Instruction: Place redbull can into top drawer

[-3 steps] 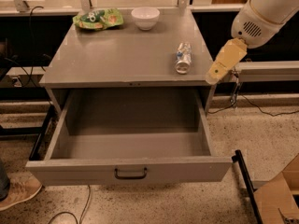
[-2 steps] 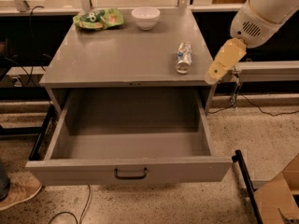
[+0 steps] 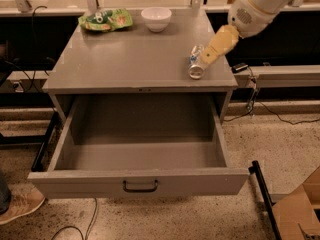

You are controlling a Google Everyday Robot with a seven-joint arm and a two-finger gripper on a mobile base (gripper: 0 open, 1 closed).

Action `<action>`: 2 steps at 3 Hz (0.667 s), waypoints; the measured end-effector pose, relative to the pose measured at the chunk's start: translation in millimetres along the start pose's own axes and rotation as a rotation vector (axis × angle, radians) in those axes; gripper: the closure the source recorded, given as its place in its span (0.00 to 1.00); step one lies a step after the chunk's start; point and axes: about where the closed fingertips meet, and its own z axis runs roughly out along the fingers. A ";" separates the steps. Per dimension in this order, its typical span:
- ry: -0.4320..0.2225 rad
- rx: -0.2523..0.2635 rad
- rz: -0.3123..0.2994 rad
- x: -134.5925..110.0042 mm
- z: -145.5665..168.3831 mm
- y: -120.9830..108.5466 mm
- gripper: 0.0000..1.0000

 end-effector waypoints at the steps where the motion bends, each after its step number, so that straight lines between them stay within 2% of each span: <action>1: -0.007 -0.003 0.101 -34.6 23.3 -8.9 0.00; 2: 0.005 -0.004 0.193 -67.9 57.9 -13.0 0.00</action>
Offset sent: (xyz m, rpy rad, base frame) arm 0.0975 0.0705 -0.0190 0.1065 0.0746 -0.2192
